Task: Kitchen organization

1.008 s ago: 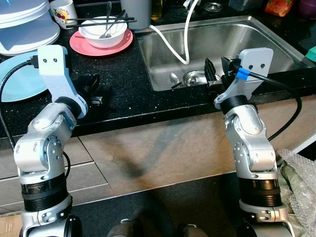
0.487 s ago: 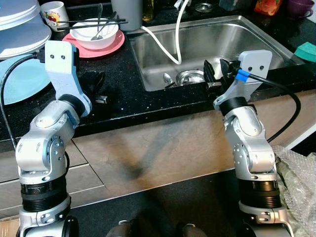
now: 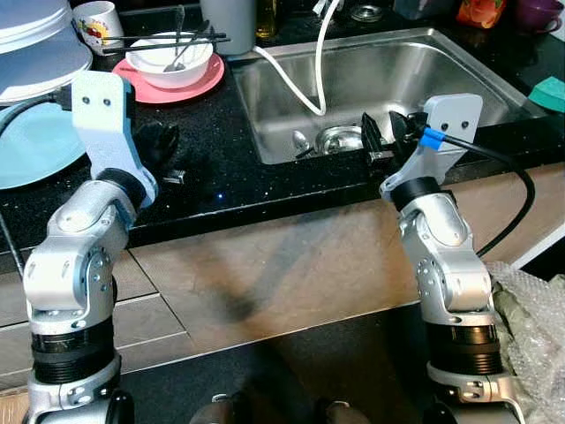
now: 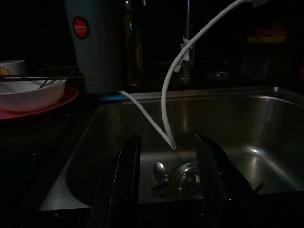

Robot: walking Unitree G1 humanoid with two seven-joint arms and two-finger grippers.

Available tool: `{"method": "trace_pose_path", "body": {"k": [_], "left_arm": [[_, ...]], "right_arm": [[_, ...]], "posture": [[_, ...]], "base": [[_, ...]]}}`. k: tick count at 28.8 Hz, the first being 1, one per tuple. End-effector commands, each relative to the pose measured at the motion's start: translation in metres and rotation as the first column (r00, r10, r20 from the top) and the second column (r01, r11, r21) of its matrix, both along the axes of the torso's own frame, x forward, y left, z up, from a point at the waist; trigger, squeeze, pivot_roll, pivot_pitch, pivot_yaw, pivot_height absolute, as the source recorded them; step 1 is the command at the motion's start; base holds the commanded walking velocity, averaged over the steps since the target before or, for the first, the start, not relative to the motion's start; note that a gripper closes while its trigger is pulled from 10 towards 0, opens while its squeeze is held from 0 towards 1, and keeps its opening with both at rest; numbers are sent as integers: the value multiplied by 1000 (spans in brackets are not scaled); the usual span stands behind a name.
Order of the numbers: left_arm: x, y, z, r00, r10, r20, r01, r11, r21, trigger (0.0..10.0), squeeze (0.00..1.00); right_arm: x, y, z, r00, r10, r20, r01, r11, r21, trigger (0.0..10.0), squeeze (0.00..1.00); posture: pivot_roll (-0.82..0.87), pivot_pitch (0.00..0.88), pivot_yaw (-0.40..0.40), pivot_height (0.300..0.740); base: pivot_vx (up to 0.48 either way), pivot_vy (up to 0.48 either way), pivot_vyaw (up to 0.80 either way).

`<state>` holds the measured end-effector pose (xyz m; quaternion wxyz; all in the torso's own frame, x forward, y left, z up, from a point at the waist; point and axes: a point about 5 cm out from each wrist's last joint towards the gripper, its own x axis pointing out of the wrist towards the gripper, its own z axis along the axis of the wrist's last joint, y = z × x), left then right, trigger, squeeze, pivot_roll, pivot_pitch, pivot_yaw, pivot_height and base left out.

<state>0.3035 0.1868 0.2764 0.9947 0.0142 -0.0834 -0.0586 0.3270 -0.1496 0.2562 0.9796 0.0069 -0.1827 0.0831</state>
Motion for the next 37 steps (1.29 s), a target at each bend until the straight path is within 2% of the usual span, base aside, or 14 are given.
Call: {"method": "trace_pose_path", "body": {"k": [1, 9, 12, 28, 32, 37], "left_arm": [[-1, 2, -1, 1000, 16, -9, -15, 999, 30, 10000, 0], [-1, 2, -2, 1000, 20, -7, -19, 1000, 23, 10000, 0], [-1, 3, -5, 999, 33, -29, -34, 999, -35, 10000, 0], [-5, 7, -9, 998, 43, -53, -46, 998, -40, 10000, 0], [-5, 10, -8, 997, 50, -58, -53, 997, -64, 10000, 0], [-5, 10, -8, 997, 50, -57, -53, 997, -57, 10000, 0]], "right_arm": [[-1, 2, 2, 1000, 13, 6, -13, 1000, 6, 10000, 0], [-1, 1, 2, 1000, 13, 6, -13, 1000, 6, 10000, 0], [-1, 0, 2, 1000, 16, 2, -16, 1000, 5, 10000, 0], [1, 3, 4, 999, 35, 2, -35, 999, 6, 10000, 0], [0, 3, 4, 999, 38, 1, -38, 999, 6, 10000, 0], [0, 3, 4, 999, 39, 1, -39, 999, 7, 10000, 0]], "posture": [[61, 178, 18, 740], [58, 179, 19, 740], [57, 182, 12, 740], [58, 181, 2, 740], [59, 175, 1, 740], [60, 172, 0, 740]], "base": [[0, -398, 0], [0, -470, 0], [0, 0, 0], [0, 0, 0], [0, 424, 0], [0, 480, 0]]}}
